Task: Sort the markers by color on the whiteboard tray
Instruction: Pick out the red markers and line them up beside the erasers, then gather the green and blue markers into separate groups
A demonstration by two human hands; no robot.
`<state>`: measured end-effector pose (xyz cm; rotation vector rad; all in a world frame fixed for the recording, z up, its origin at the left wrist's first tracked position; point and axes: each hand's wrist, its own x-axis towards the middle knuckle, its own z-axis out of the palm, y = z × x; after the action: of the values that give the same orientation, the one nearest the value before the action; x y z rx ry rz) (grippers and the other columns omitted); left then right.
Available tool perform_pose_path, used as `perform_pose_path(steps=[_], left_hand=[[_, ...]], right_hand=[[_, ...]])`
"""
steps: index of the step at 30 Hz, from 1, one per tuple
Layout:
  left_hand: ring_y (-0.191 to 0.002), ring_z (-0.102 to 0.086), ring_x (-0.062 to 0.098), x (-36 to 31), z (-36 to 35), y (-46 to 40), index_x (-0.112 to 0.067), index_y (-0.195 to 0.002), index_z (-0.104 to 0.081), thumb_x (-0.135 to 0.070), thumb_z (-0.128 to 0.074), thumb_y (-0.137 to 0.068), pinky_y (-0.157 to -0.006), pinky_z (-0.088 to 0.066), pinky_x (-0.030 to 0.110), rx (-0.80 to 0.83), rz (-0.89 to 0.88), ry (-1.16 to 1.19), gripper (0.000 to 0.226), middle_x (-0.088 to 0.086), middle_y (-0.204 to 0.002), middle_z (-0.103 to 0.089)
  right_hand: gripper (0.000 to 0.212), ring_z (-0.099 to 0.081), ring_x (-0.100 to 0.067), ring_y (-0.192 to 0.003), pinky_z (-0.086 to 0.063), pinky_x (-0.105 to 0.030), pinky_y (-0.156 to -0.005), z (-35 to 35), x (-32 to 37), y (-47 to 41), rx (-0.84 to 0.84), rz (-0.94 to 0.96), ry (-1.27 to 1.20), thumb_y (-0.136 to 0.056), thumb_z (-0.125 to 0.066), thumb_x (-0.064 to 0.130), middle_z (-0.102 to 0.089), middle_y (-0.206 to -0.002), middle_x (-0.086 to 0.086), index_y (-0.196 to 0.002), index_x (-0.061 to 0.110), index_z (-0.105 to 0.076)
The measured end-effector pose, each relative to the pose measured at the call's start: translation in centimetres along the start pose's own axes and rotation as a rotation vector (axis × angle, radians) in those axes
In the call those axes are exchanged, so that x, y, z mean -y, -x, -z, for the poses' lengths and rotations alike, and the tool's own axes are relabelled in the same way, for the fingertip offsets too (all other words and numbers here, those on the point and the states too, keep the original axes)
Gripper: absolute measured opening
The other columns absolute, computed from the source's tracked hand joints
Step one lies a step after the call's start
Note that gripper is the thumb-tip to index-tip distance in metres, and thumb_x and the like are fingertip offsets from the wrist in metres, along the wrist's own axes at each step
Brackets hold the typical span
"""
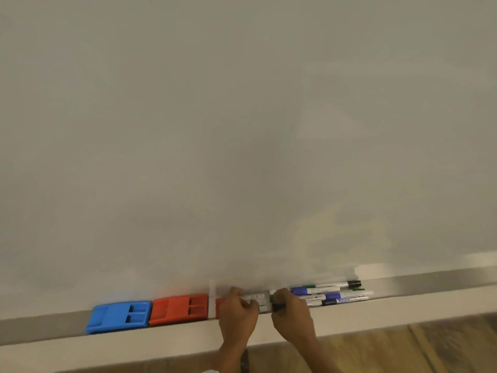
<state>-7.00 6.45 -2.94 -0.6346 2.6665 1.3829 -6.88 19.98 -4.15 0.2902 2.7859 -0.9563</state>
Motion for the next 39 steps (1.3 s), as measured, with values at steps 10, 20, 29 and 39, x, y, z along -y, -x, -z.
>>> perform_pose_path(steps=[10,20,29,39], left_hand=[[-0.087,-0.059,0.012,-0.9,-1.3,0.7,-0.022,-0.097,-0.052,-0.016,-0.078,-0.075,-0.060,-0.046,0.010,0.335,-0.123,0.100,0.034,-0.006,-0.093,-0.057],[-0.086,-0.060,0.009,-4.1,-4.0,2.8,-0.022,-0.102,-0.048,-0.014,-0.080,-0.072,-0.055,-0.046,0.005,0.398,-0.141,0.120,0.045,-0.003,-0.100,-0.059],[-0.093,-0.058,0.013,-5.0,-6.9,2.9,-0.017,-0.112,-0.049,-0.018,-0.081,-0.071,-0.064,-0.046,0.012,0.272,-0.007,0.014,0.052,0.003,-0.110,-0.058],[-0.097,-0.053,0.014,-5.5,-8.1,3.5,-0.015,-0.118,-0.048,-0.015,-0.081,-0.074,-0.095,-0.048,0.033,0.146,0.133,0.059,0.055,-0.003,-0.106,-0.053]], right_hand=[[0.027,-0.062,-0.009,-0.082,-0.044,-0.014,-0.067,4.0,-4.5,3.4,-0.241,-0.270,-0.254,-0.077,-0.072,0.013,-0.066,-0.095,0.004,-0.100,0.019,-0.060],[0.039,-0.065,-0.017,-0.087,-0.052,-0.030,-0.082,9.1,-10.1,2.8,-0.342,-0.356,-0.413,-0.078,-0.070,0.013,-0.069,-0.105,-0.001,-0.114,0.017,-0.056],[0.040,-0.066,-0.012,-0.086,-0.054,-0.025,-0.080,10.8,-13.5,-1.3,-0.237,-0.195,-0.409,-0.078,-0.075,0.014,-0.067,-0.099,0.003,-0.113,0.015,-0.056],[0.032,-0.064,-0.005,-0.076,-0.054,-0.015,-0.067,11.0,-14.6,-3.9,-0.117,-0.013,-0.183,-0.077,-0.074,0.016,-0.064,-0.092,0.013,-0.101,0.029,-0.058]])
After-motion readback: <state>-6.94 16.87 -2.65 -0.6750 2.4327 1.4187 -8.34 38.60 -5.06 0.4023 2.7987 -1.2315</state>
